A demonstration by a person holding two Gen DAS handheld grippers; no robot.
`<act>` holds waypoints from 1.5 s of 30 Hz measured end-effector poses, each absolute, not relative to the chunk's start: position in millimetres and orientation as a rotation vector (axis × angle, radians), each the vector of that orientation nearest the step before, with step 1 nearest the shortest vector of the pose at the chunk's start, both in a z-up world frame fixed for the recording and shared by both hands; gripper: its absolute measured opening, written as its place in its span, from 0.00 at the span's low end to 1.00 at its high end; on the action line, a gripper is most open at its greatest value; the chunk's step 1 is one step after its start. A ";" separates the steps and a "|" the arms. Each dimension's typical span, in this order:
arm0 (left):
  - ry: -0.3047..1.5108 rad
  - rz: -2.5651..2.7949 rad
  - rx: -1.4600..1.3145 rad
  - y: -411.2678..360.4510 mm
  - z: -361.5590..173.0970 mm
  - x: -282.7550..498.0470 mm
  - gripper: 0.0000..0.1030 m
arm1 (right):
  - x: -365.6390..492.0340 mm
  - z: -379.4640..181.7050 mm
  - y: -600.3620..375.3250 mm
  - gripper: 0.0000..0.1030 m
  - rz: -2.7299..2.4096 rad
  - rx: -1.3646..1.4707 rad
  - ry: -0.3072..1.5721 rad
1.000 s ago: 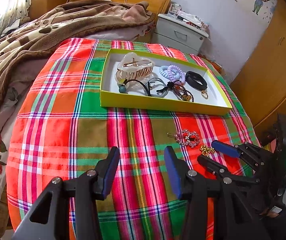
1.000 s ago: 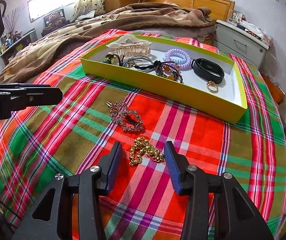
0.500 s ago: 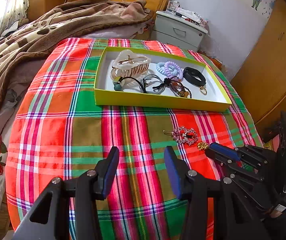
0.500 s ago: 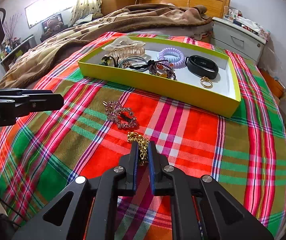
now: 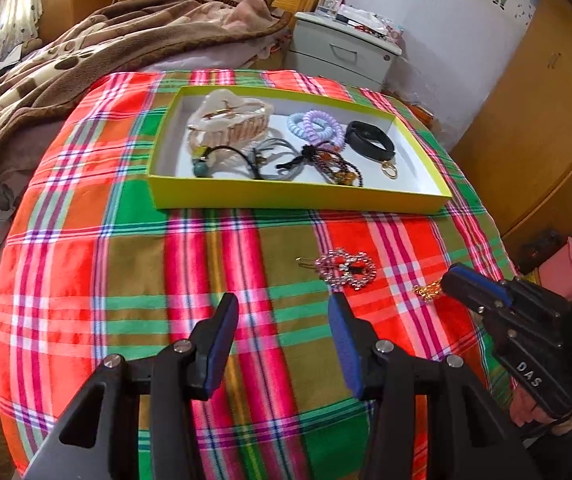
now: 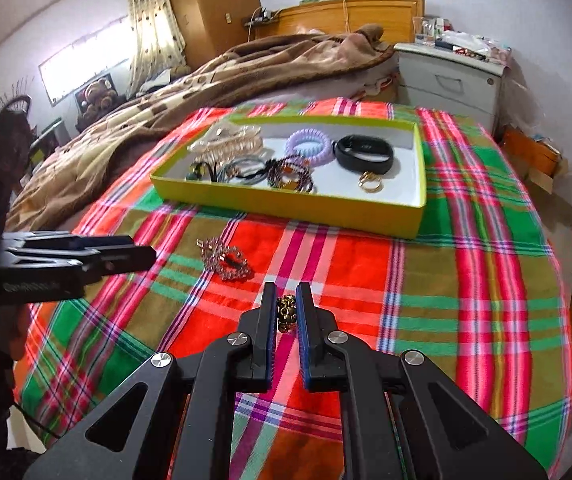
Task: Organize jewelry
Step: 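Grasp gold chain with right tool while left tool grasps pink rhinestone clip, then carry the rhinestone clip and gold chain into the yellow box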
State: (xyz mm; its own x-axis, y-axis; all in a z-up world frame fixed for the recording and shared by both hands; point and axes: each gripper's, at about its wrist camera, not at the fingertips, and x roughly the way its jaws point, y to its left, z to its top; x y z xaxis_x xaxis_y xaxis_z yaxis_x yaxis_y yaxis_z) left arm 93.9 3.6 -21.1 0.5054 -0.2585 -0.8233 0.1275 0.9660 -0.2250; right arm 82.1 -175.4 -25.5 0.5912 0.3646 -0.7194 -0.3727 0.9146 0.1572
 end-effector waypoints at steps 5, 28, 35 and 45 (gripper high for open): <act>1.020 -0.257 -0.130 -6.8 -22.3 98.1 0.47 | 78.6 -15.7 -184.9 0.09 0.415 0.004 0.803; 0.987 -0.392 0.225 -64.8 -32.7 117.1 0.48 | 71.8 -3.1 -209.8 0.09 0.372 0.041 0.761; 0.989 -0.387 0.242 -66.5 -38.0 123.1 0.48 | 74.3 -2.6 -209.8 0.09 0.372 0.043 0.759; 0.996 -0.388 0.218 -67.0 -41.1 126.8 0.41 | 76.8 -3.5 -207.6 0.09 0.372 0.049 0.763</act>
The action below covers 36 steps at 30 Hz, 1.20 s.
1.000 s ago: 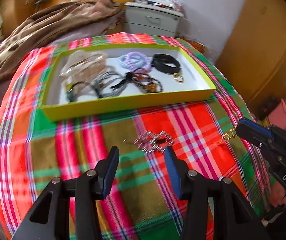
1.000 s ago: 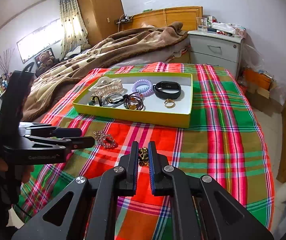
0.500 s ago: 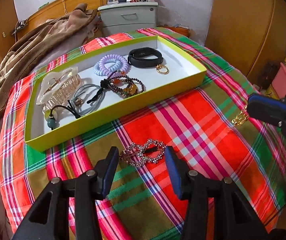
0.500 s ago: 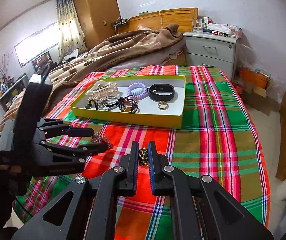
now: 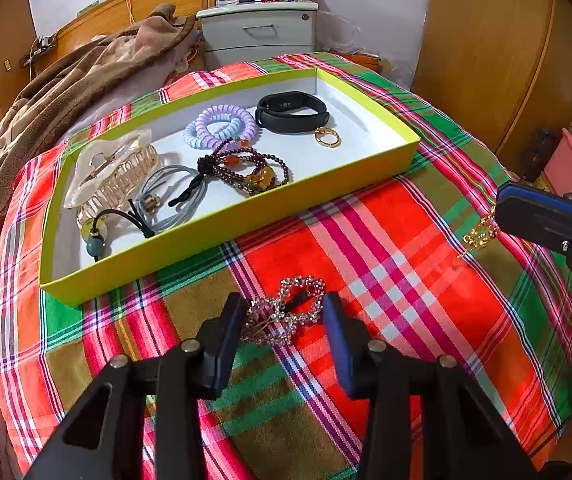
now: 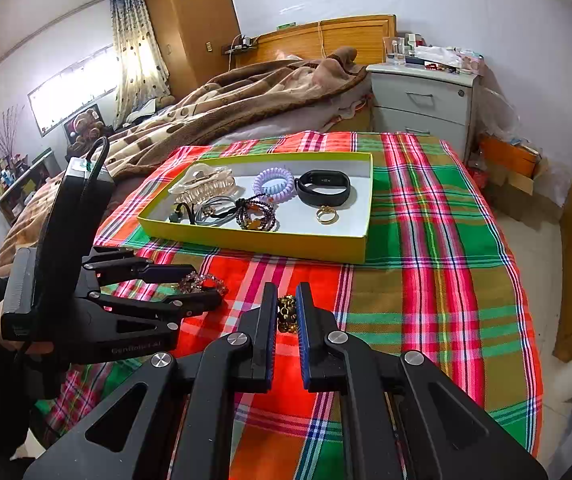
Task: Organize jewelry
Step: 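Carry the rhinestone clip and gold chain into the yellow box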
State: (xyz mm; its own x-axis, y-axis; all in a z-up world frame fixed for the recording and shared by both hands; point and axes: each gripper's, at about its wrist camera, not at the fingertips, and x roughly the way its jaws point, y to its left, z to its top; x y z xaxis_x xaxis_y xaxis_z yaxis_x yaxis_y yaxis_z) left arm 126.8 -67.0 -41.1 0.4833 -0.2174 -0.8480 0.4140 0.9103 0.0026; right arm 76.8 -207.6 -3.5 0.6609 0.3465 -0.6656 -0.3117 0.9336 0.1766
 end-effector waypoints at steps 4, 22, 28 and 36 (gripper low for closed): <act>0.997 -0.386 0.210 -67.4 -41.4 126.8 0.41 | 78.7 -3.9 -207.0 0.09 0.373 0.052 0.764; 0.935 -0.390 0.088 -50.1 -2.5 127.2 0.40 | 96.2 15.6 -208.2 0.09 0.379 0.060 0.715; 0.888 -0.359 0.065 -44.0 20.4 146.1 0.40 | 125.4 31.8 -201.0 0.09 0.391 0.064 0.680; 0.915 -0.333 -0.008 -37.3 12.7 184.1 0.41 | 170.6 24.8 -194.4 0.09 0.411 0.100 0.709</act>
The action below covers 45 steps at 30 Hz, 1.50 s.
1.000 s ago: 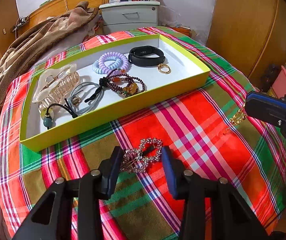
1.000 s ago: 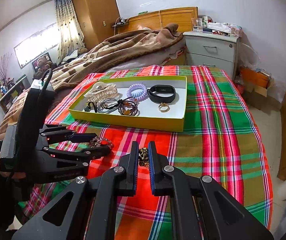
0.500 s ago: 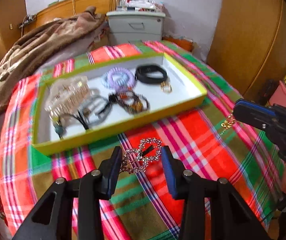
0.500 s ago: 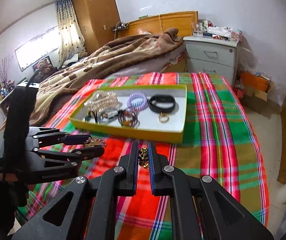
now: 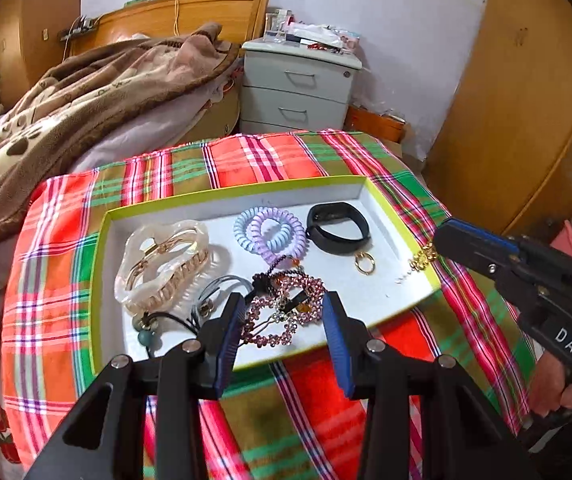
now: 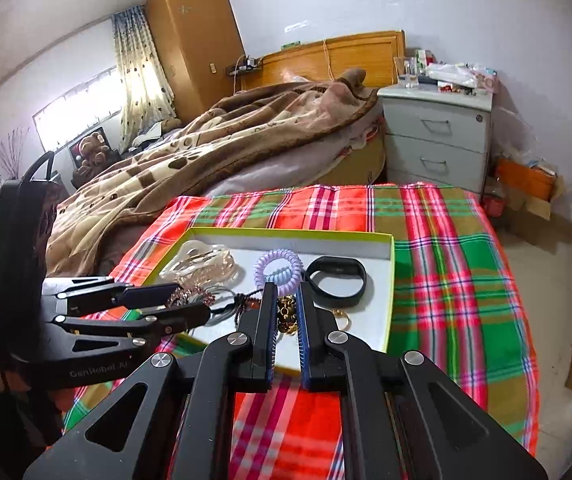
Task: Organize jewelry
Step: 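Carry the rhinestone clip and gold chain into the yellow box, then open both tools to release the clip and chain in the box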
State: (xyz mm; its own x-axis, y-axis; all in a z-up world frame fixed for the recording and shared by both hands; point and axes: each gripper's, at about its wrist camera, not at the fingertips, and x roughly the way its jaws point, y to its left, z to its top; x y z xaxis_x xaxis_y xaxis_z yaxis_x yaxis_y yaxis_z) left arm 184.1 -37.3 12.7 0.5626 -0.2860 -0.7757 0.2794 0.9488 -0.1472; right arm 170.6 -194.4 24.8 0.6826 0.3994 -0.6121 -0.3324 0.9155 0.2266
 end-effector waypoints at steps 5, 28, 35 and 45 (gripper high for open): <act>0.951 -0.316 -0.012 -39.2 -3.3 195.4 0.41 | 191.5 6.0 -190.7 0.09 0.431 0.119 0.766; 1.011 -0.282 -0.008 -44.9 -23.7 197.2 0.41 | 204.2 -36.6 -189.0 0.10 0.387 0.069 0.924; 0.991 -0.264 0.003 -43.7 -16.3 186.8 0.41 | 196.1 -27.0 -190.8 0.20 0.370 0.075 0.890; 0.927 -0.170 -0.006 -37.0 2.7 156.5 0.42 | 163.9 -2.0 -185.6 0.39 0.340 0.058 0.805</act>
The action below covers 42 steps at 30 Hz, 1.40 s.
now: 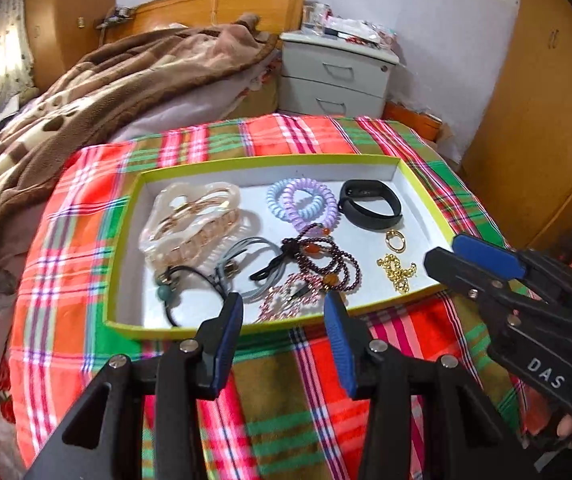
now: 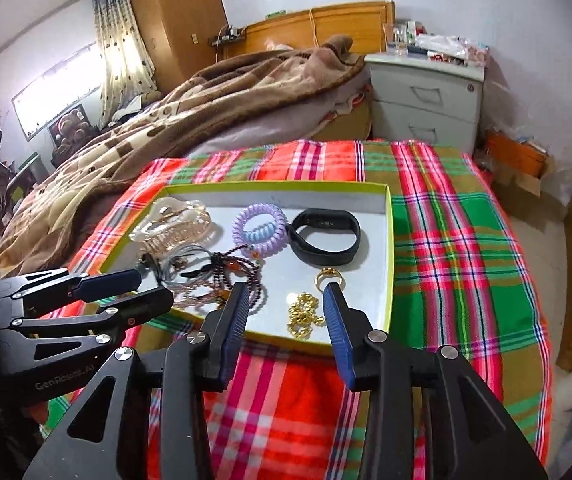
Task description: Organize jewelry
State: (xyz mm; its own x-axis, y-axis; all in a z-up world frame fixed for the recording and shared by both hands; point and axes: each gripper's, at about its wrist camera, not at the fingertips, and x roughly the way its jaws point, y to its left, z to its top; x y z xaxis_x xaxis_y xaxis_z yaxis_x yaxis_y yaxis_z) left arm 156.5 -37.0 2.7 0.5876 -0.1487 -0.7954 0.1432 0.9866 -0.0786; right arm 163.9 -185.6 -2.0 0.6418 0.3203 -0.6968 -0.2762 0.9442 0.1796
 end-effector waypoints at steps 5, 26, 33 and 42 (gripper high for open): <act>0.892 -0.071 0.019 -32.8 8.5 137.5 0.42 | 145.1 6.3 -181.5 0.39 0.284 0.045 0.771; 0.841 -0.001 -0.033 -21.6 15.9 105.8 0.42 | 111.0 11.6 -170.0 0.39 0.226 0.031 0.731; 0.830 0.021 -0.036 -19.7 17.6 102.3 0.42 | 109.1 11.7 -170.4 0.39 0.218 0.030 0.726; 0.824 0.042 -0.035 -18.2 17.7 98.3 0.42 | 103.9 13.6 -169.6 0.39 0.217 0.020 0.717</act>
State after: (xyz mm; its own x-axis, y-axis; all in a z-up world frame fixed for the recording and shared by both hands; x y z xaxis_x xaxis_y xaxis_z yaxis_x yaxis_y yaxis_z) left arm 98.3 -18.2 17.7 0.6783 0.0235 -0.7344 -0.0505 0.9986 -0.0146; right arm 103.9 -169.6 13.6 0.7325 0.2041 -0.6495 -0.1903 0.9774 0.0925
